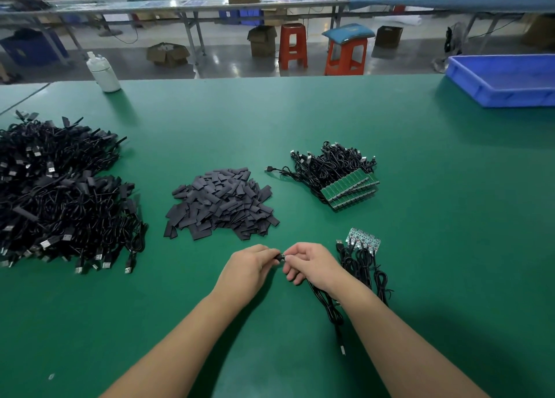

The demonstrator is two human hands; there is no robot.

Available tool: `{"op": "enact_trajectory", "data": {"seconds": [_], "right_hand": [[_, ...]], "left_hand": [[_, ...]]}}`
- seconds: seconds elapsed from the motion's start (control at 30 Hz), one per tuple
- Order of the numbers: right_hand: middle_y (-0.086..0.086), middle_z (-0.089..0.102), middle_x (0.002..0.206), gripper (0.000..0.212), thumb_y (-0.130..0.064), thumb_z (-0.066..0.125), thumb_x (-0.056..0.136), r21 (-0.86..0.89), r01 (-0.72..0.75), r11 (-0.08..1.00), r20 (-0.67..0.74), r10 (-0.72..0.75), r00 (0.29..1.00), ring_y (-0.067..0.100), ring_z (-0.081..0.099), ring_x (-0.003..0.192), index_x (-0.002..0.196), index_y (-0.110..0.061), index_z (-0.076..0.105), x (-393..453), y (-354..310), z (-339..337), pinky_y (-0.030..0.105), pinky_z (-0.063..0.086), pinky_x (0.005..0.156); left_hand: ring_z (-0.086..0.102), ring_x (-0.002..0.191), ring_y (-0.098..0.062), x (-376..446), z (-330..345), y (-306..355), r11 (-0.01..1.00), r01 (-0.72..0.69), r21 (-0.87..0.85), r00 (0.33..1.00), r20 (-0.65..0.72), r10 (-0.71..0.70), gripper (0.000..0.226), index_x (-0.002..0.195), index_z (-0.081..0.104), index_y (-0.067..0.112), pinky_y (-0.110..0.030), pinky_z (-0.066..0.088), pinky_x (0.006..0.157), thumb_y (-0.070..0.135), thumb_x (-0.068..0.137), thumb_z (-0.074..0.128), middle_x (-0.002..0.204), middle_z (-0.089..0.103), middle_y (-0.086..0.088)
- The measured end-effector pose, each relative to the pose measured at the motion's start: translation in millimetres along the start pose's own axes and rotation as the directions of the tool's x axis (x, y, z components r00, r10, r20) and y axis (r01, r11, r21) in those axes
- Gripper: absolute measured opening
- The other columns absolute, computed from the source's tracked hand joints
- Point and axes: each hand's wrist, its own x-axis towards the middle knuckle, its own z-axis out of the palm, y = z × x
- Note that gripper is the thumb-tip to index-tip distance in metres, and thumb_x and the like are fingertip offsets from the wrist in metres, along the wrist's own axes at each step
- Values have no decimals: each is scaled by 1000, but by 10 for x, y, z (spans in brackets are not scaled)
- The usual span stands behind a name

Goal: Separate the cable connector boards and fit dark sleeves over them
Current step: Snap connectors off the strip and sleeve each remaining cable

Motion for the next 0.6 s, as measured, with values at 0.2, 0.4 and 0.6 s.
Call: {"op": "enact_trajectory", "data": {"seconds": [0.2,0.4,0.6], "right_hand": [[5,69,79,16,-3,48,101,-10,-18,1000,-2,18,1000,11,64,59,96,-12,60,-13,-29,34,22,52,55],[-6,71,87,22,-5,47,102,-113,-9,994,13,10,1000,7,67,64,101,-21,62,-24,-40,44,21,55,60],[-8,69,83,23,-3,43,102,-163,11,987,13,-9,1000,5,67,63,109,-15,61,-29,-40,40,21,55,59]], "left_hand": [[65,86,-24,12,21,20,993,-26,117,994,112,13,20,111,70,16,-37,53,74,21,96,58,99,69,-1],[61,95,-25,87,73,62,938,-27,347,956,283,-77,25,119,57,20,-37,48,79,32,101,44,105,59,-2],[57,99,-26,157,84,178,883,-62,465,925,359,-124,23,117,49,13,-36,46,77,13,94,48,109,51,-6]]}}
